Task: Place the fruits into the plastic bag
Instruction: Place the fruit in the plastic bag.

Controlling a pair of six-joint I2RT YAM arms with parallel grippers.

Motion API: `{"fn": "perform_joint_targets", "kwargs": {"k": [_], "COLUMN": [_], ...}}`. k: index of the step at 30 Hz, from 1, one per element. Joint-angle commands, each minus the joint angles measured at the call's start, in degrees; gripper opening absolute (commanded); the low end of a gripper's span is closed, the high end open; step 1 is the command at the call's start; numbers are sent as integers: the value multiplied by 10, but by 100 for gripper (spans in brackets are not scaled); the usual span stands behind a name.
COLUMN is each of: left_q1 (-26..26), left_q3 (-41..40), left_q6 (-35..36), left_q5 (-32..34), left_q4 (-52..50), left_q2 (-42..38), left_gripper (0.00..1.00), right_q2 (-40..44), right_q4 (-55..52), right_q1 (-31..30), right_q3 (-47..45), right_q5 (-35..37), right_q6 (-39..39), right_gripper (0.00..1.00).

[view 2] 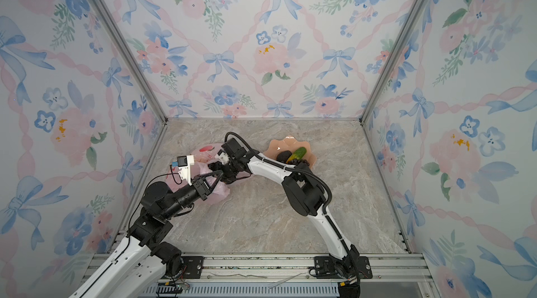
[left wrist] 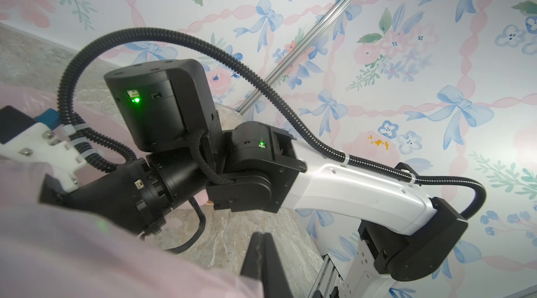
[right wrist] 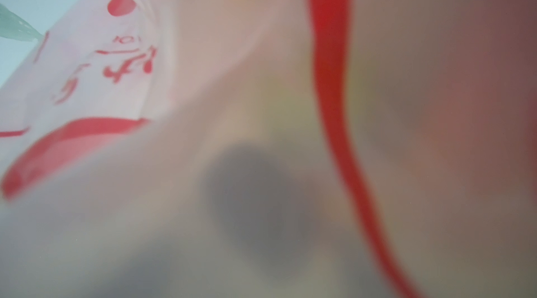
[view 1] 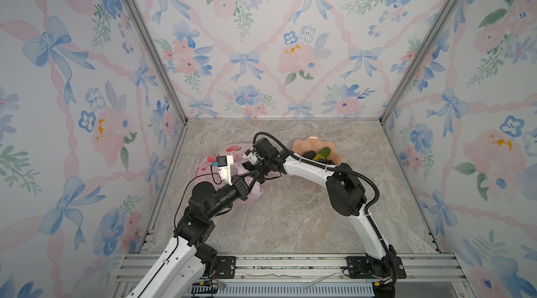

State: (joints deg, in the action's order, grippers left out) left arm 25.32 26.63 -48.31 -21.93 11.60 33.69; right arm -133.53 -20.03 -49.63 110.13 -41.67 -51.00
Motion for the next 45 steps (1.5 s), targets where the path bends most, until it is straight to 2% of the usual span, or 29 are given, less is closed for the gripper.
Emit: {"fn": "perform_joint_targets", "kwargs": {"k": [1,22,25,30,33,38,45], "left_q1": [0,0,-1,-1,-1,-1,-1], "left_q3": [-3,-9,-9,-7,-10,-14,-15], "left_q6": [-5,-7,-7,0,2,6,9], "left_q5": [-3,-1,-3,5,11,21,21], "left_q4": [16,16,13,-21,-39,-62,-63], "left_q2": [-9,-21,-24,-42,-58,-77,-67], "left_gripper": [0,0,0,0,0,0,0], "right_q2": [-2,11,24,47,65,88,106], "right_q4": [13,-1,-19,-62,-42,-12,-18], "right_q1": [-7,-5,8,52,76,100,105], "right_q3": [-7,-11,-10,-2,-23,-28,11], "right_q5": [-13,5,30,121,174,188,184], "right_q6": [0,19,44,124,157,182,196], "right_gripper": [97,96,96,96,96,96,96]}}
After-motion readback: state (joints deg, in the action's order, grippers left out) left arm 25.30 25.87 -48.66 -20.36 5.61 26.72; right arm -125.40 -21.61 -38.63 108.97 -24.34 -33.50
